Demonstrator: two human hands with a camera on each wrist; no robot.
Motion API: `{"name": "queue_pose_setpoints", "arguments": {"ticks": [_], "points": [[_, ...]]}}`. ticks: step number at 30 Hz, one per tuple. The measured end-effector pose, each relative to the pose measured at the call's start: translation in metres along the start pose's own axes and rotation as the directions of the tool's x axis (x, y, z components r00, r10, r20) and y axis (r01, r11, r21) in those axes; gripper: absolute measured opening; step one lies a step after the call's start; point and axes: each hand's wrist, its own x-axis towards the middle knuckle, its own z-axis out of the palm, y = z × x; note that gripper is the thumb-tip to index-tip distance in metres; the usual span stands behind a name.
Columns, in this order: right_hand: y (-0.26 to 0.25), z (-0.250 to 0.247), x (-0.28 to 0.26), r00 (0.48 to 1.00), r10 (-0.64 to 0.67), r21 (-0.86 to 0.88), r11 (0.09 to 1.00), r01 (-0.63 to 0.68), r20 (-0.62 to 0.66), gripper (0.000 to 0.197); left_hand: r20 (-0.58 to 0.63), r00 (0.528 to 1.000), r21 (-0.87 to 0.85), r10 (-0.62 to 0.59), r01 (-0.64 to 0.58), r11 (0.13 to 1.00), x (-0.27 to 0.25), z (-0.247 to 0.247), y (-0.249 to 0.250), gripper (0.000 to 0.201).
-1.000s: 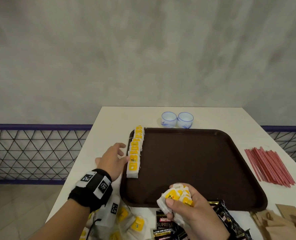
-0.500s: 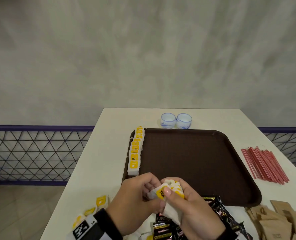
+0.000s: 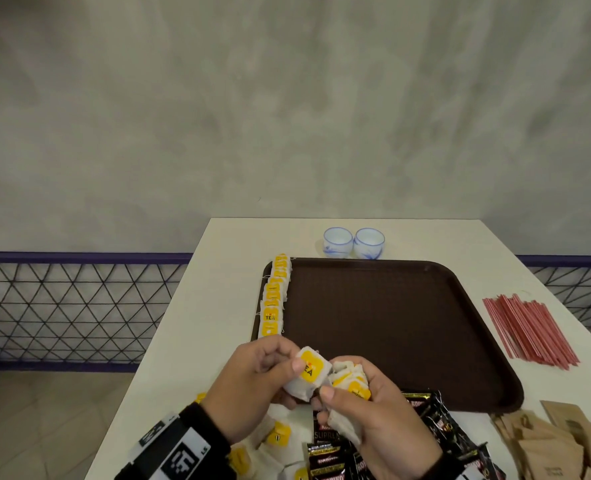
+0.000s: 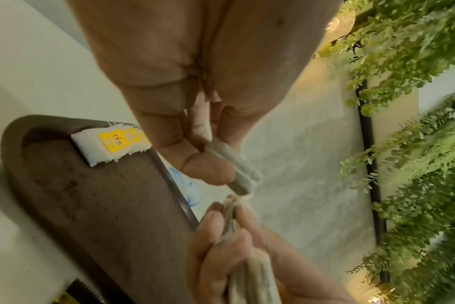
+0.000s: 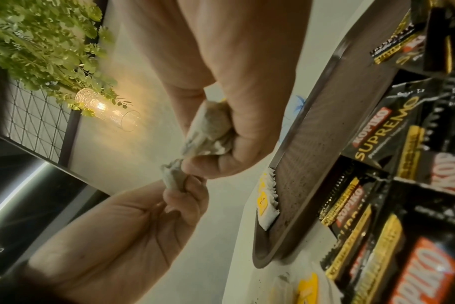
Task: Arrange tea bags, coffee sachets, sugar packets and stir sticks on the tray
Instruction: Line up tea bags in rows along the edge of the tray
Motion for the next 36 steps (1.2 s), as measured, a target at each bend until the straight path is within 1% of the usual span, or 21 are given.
{"name": "queue_pose_setpoints", "arguments": {"ticks": [1, 3, 5, 6, 8, 10, 12, 14, 16, 18, 20, 21, 23, 24, 26, 27, 28, 31, 32, 34, 36], "points": [[0.000, -0.001, 0.001, 1.000, 0.004, 0.008, 1.000, -0.004, -0.008, 0.045, -0.006, 1.000, -0.023, -0.015, 0.015, 1.000, 0.001, -0.002, 0.001, 0.003], [0.001, -0.003, 0.003, 0.999, 0.017, 0.011, 1.000, -0.017, -0.032, 0.048, -0.027, 0.999, -0.007, -0.018, 0.018, 1.000, 0.007, -0.011, -0.002, 0.017], [0.002, -0.006, 0.005, 0.998, 0.032, 0.000, 0.999, -0.032, -0.057, 0.053, -0.047, 0.999, 0.105, 0.002, 0.003, 0.994, 0.016, -0.025, -0.010, 0.031], [0.003, -0.008, 0.005, 0.997, 0.043, -0.002, 0.999, -0.043, -0.066, 0.059, -0.052, 0.999, 0.193, 0.011, -0.001, 0.981, 0.021, -0.033, -0.014, 0.035], [0.003, -0.011, 0.006, 0.995, 0.063, -0.008, 0.998, -0.063, -0.077, 0.068, -0.066, 0.997, 0.405, 0.026, 0.003, 0.914, 0.034, -0.046, -0.022, 0.035], [0.003, -0.013, 0.006, 0.995, 0.068, -0.006, 0.998, -0.069, -0.066, 0.059, -0.082, 0.996, 0.579, 0.027, 0.026, 0.815, 0.046, -0.054, -0.029, 0.027], [0.001, -0.014, 0.006, 0.997, 0.068, -0.008, 0.998, -0.068, -0.048, 0.052, -0.112, 0.994, 0.660, 0.012, 0.065, 0.749, 0.058, -0.058, -0.035, 0.022], [0.001, -0.015, 0.006, 0.996, 0.072, -0.023, 0.997, -0.073, -0.051, 0.051, -0.146, 0.989, 0.675, -0.020, 0.114, 0.729, 0.068, -0.059, -0.040, 0.021], [-0.001, -0.017, 0.006, 0.995, 0.076, -0.041, 0.996, -0.078, -0.062, 0.057, -0.168, 0.985, 0.675, -0.048, 0.151, 0.722, 0.077, -0.061, -0.040, 0.018], [-0.001, -0.021, 0.007, 0.994, 0.079, -0.050, 0.995, -0.083, -0.072, 0.074, -0.160, 0.985, 0.671, -0.066, 0.158, 0.724, 0.081, -0.062, -0.035, 0.014], [-0.001, -0.024, 0.007, 0.994, 0.075, -0.042, 0.996, -0.078, -0.081, 0.093, -0.110, 0.991, 0.652, -0.076, 0.130, 0.747, 0.082, -0.063, -0.029, 0.011], [-0.001, -0.025, 0.007, 0.994, 0.073, -0.045, 0.996, -0.077, -0.083, 0.098, -0.080, 0.994, 0.650, -0.080, 0.113, 0.751, 0.081, -0.063, -0.027, 0.010], [-0.002, -0.026, 0.006, 0.994, 0.074, -0.073, 0.994, -0.080, -0.084, 0.094, -0.026, 0.995, 0.693, -0.098, 0.088, 0.716, 0.080, -0.062, -0.025, 0.014], [-0.002, -0.026, 0.005, 0.994, 0.070, -0.085, 0.993, -0.077, -0.079, 0.084, -0.011, 0.994, 0.731, -0.106, 0.080, 0.677, 0.080, -0.061, -0.026, 0.017], [-0.002, -0.025, 0.004, 0.994, 0.064, -0.079, 0.994, -0.070, -0.087, 0.061, -0.027, 0.996, 0.799, -0.089, 0.075, 0.596, 0.084, -0.060, -0.031, 0.019], [-0.001, -0.025, 0.004, 0.993, 0.069, -0.076, 0.994, -0.076, -0.095, 0.056, -0.047, 0.997, 0.814, -0.065, 0.076, 0.576, 0.087, -0.060, -0.034, 0.019], [-0.001, -0.024, 0.004, 0.992, 0.077, -0.071, 0.994, -0.084, -0.096, 0.058, -0.071, 0.997, 0.818, -0.038, 0.080, 0.570, 0.090, -0.060, -0.037, 0.018], [0.001, -0.024, 0.004, 0.989, 0.089, -0.076, 0.992, -0.098, -0.119, 0.092, -0.114, 0.993, 0.808, 0.020, 0.081, 0.583, 0.100, -0.062, -0.043, 0.018], [0.002, -0.023, 0.004, 0.988, 0.089, -0.079, 0.992, -0.100, -0.130, 0.098, -0.124, 0.992, 0.803, 0.024, 0.086, 0.590, 0.102, -0.061, -0.044, 0.020], [0.001, -0.024, 0.003, 0.988, 0.085, -0.087, 0.991, -0.097, -0.132, 0.100, -0.151, 0.988, 0.780, 0.028, 0.102, 0.617, 0.105, -0.061, -0.045, 0.023], [0.000, -0.024, 0.002, 0.988, 0.091, -0.091, 0.991, -0.103, -0.124, 0.093, -0.201, 0.979, 0.766, 0.042, 0.130, 0.630, 0.106, -0.062, -0.042, 0.027]]}}
